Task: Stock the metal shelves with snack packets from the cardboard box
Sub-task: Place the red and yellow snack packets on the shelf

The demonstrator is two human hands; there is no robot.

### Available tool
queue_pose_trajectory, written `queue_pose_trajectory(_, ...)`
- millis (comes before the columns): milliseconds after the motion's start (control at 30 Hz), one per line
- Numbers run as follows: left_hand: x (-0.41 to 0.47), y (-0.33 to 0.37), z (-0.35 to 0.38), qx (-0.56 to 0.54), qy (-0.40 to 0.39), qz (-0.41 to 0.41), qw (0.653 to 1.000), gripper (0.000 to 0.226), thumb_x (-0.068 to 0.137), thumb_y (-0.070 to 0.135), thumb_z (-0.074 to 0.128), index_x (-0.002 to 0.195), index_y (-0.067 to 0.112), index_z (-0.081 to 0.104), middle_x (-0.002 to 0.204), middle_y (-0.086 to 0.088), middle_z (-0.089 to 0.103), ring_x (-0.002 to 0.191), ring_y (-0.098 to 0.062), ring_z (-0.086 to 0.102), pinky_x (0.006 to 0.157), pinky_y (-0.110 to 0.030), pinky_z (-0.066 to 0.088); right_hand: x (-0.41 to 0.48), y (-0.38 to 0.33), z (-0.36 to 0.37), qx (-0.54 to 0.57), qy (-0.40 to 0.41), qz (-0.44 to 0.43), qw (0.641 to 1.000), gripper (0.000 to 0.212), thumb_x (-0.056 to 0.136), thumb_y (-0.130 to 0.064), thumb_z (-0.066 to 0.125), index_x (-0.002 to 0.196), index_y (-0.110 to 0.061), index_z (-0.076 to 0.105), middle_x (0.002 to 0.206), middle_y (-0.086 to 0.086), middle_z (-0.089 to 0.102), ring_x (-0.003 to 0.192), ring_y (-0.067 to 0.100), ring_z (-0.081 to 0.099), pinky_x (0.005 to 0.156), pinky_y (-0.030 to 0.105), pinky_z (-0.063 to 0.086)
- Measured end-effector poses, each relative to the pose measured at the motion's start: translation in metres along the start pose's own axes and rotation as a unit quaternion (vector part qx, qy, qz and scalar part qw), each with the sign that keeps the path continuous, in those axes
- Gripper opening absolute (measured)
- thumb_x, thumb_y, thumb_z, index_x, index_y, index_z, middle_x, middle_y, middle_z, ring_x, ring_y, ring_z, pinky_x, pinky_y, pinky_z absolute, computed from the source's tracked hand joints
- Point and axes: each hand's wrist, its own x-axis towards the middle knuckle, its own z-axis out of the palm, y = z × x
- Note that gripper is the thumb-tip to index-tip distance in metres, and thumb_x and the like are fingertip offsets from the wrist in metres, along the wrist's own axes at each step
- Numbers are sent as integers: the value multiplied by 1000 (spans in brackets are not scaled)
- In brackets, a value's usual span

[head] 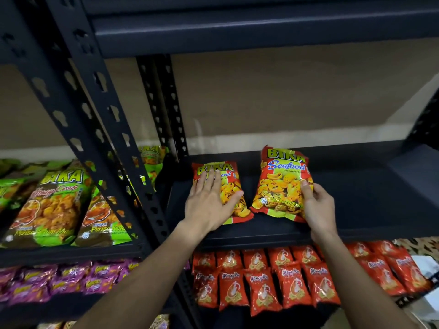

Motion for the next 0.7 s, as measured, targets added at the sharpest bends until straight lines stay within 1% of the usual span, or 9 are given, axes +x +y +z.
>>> queue_pose_trajectory(133, 33, -2, -2, 12, -23, -18, 999, 93, 86, 82, 12, 158, 24, 3, 166, 1, 1, 152, -18, -5, 124, -42, 3, 5, 0, 2, 8, 11, 10, 1000, 28, 100, -46, 52, 94, -23, 67, 93, -2, 74, 92, 17, 70, 89, 49, 56)
queue_pose_trajectory(267, 61, -6, -9, 27, -60, -42, 997, 92, 87, 81, 18, 158, 25, 2, 165, 2, -4, 152, -19, -5, 123, -42, 3, 7, 1, 3, 5, 9, 8, 1000, 30, 100, -46, 52, 92, -21, 67, 91, -1, 73, 93, 21, 70, 88, 48, 56)
queue_pose_trajectory(367, 78, -8, -10, 38, -62, -46, 996, 91, 87, 80, 23, 158, 26, 3, 165, 4, -7, 152, -18, -5, 122, -42, 4, 8, 0, 1, 17, 4, 9, 1000, 29, 100, -43, 53, 93, -19, 68, 92, 2, 74, 93, 23, 70, 88, 48, 56)
queue_pose_trajectory(467, 91, -11, -11, 39, -89, -69, 993, 90, 87, 79, 24, 158, 28, -1, 164, 7, -13, 151, -15, -9, 121, -42, 0, 7, -3, 0, 29, -2, 10, 1000, 29, 101, -40, 53, 93, -16, 67, 93, 5, 73, 93, 24, 70, 85, 45, 56)
queue_pose_trajectory(533, 99, -11, -13, 35, -107, -88, 990, 90, 86, 80, 25, 157, 31, -4, 163, 10, -15, 151, -16, -12, 122, -43, -3, 6, -5, 0, 38, -9, 12, 999, 27, 101, -39, 53, 93, -18, 67, 93, 2, 74, 93, 20, 70, 81, 39, 56)
queue_pose_trajectory(633, 108, -14, -16, 48, -118, -99, 987, 90, 85, 80, 26, 156, 34, -3, 163, 11, -13, 151, -20, -13, 121, -47, -7, 4, -10, -1, 46, -26, 11, 999, 23, 102, -37, 53, 95, -21, 67, 95, -2, 73, 92, 14, 69, 72, 29, 52)
queue_pose_trajectory(700, 114, -16, -16, 62, -111, -99, 987, 91, 83, 82, 25, 157, 35, -1, 164, 11, -10, 151, -22, -13, 120, -50, -10, 2, -12, -2, 50, -37, 13, 998, 23, 101, -37, 54, 97, -19, 69, 95, -1, 74, 92, 13, 70, 72, 29, 53)
